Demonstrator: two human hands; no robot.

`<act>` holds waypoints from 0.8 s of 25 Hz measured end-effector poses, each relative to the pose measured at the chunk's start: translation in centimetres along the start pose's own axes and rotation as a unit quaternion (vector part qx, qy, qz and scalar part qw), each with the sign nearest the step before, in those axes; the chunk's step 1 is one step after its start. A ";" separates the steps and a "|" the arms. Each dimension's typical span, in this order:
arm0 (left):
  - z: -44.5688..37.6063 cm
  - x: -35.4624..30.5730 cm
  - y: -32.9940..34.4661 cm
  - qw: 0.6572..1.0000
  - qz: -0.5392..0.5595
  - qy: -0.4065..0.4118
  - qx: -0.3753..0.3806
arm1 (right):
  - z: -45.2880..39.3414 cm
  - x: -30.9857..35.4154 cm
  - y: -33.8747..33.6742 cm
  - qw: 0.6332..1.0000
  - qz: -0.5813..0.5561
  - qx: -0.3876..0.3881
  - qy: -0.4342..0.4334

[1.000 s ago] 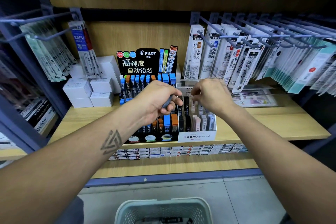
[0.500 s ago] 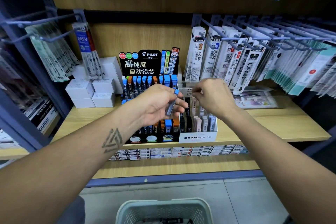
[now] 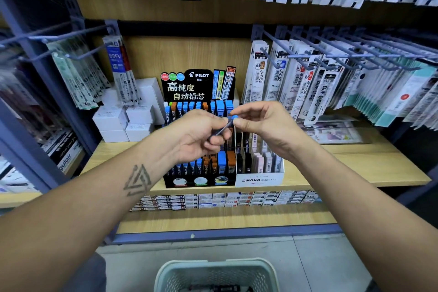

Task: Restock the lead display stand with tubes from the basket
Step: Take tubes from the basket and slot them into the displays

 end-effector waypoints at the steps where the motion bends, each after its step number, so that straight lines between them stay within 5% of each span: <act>1: 0.2 -0.5 -0.6 1.000 -0.016 0.007 -0.007 | -0.1 0.5 0.3 1.000 -0.005 0.000 -0.011; 4: 1.1 -2.6 -4.1 0.965 -0.236 0.059 -0.103 | -0.6 2.0 0.7 0.999 0.010 -0.015 -0.029; 8: 3.4 -4.7 -5.7 0.731 -0.654 0.096 -0.166 | -1.9 2.6 0.3 0.986 0.159 -0.056 -0.005; 10: 4.1 -3.5 -6.4 0.679 -0.718 0.065 -0.137 | -2.6 2.3 1.4 0.975 0.216 -0.045 0.004; 15: 4.8 0.1 -7.5 0.664 -0.745 -0.029 -0.051 | -3.8 2.0 4.4 0.934 0.357 -0.021 0.012; 20: 5.6 -1.9 -8.4 0.678 -0.729 -0.014 -0.086 | -4.3 2.1 7.7 0.934 0.356 -0.015 -0.018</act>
Point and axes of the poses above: each hand's wrist, its own z-axis away from the middle knuckle, its own y-axis out of the palm, x = y × z, the point moved 10 cm from there along -z, towards the middle knuckle, and after that the axes turned 10 degrees about x, right-handed, at the moved point
